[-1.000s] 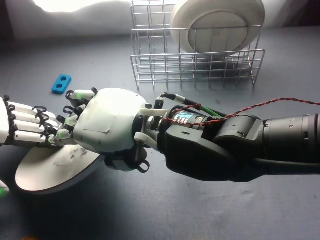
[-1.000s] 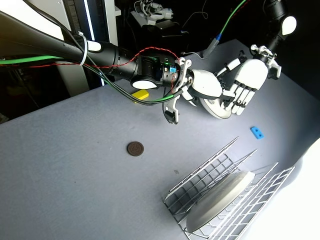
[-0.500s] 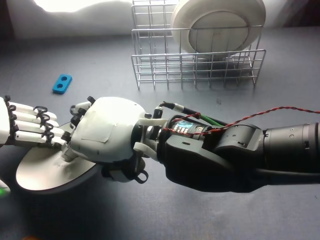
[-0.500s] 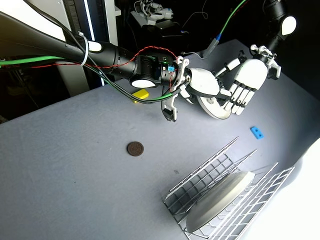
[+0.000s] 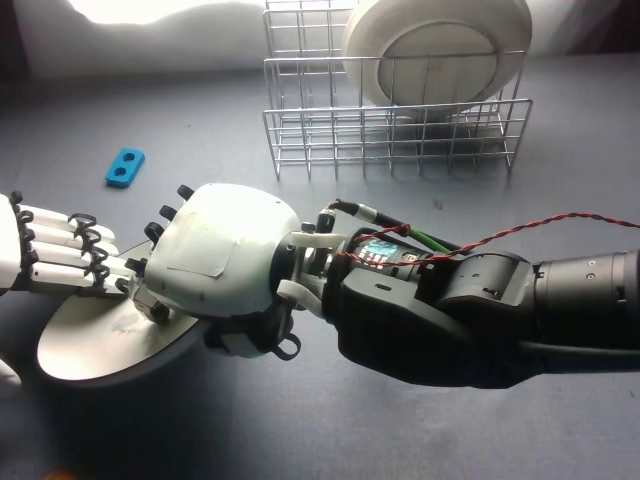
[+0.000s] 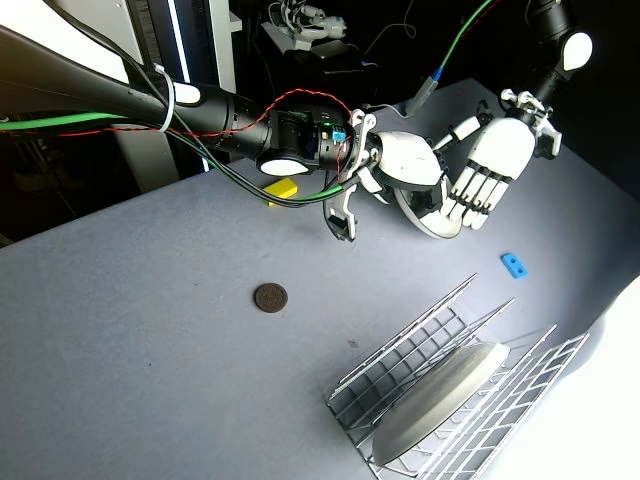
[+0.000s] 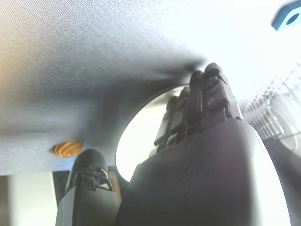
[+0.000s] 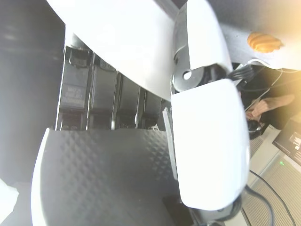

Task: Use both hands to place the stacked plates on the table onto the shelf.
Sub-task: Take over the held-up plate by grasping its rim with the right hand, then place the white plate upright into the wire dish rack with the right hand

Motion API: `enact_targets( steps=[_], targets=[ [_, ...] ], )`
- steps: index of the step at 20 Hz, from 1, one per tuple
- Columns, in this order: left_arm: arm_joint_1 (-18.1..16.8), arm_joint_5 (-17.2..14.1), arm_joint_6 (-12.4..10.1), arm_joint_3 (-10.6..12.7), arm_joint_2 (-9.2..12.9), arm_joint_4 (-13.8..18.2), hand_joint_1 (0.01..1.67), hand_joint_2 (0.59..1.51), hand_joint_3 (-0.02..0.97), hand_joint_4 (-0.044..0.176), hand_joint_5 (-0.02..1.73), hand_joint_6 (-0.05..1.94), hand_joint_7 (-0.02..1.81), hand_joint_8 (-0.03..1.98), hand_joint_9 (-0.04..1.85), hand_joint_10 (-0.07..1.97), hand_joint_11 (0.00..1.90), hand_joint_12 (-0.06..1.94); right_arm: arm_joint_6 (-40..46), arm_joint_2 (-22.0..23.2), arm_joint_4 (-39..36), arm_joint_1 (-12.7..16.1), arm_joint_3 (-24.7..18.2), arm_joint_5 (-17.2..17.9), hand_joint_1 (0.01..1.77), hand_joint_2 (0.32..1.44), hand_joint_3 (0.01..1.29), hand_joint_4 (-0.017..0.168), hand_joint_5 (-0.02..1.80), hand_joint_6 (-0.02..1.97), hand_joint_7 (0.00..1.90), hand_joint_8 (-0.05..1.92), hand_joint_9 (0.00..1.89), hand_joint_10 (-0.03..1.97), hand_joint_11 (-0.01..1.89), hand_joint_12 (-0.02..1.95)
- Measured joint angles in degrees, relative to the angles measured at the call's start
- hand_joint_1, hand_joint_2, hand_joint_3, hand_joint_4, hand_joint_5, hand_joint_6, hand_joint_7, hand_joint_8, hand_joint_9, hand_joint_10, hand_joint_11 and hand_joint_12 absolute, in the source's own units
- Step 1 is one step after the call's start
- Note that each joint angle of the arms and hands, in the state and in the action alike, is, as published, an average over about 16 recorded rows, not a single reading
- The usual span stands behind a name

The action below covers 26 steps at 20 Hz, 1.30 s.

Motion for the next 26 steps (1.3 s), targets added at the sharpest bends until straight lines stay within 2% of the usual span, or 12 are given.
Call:
enact_targets(
  steps=[5,11,19,22,26],
  targets=[
    [-2.5,-0.6,-1.3,0.7,-0.1,0.7,0.02,1.13,0.021,-0.001,0.0,0.0,-0.01,-0.01,0.02,0.02,0.01,0.0,-0.2,0.5,-0.1,-0.2,-0.1,0.6,1.25,0.99,0.01,-0.002,0.86,0.45,0.98,0.49,1.0,0.93,0.87,1.23],
    [-7.5,-2.0,-3.0,1.7,0.3,0.5,0.02,1.129,0.021,0.004,0.01,0.01,0.01,0.0,0.02,0.01,0.01,0.0,-0.4,2.1,-0.1,-0.4,-1.7,0.8,1.26,0.99,0.01,-0.005,0.87,0.47,0.98,0.51,1.0,1.08,0.87,1.24],
    [-13.9,-3.8,-4.3,2.4,1.6,-0.6,0.02,1.124,0.021,0.006,0.01,0.01,0.02,0.01,0.02,0.01,0.01,0.0,-0.5,7.6,0.3,0.4,-7.3,0.2,1.26,0.99,0.01,-0.006,0.91,0.54,1.03,0.53,1.01,1.06,0.86,1.28],
    [-15.5,-4.3,-4.4,2.4,2.1,-0.9,0.01,1.122,0.021,0.006,0.02,0.01,0.02,0.01,0.02,0.01,0.01,0.0,-0.6,11.0,1.0,1.5,-10.7,-0.5,1.27,0.99,0.01,-0.007,0.93,0.6,1.06,0.55,1.02,1.03,0.86,1.29],
    [-16.6,-4.8,-4.4,2.4,2.4,-0.9,0.02,1.121,0.021,0.006,0.02,0.01,0.02,0.01,0.02,0.01,0.02,0.0,-0.6,16.5,3.1,3.9,-15.6,-2.0,1.28,0.99,0.01,0.001,0.96,0.7,1.09,0.61,1.06,0.88,0.87,1.29]
  ],
)
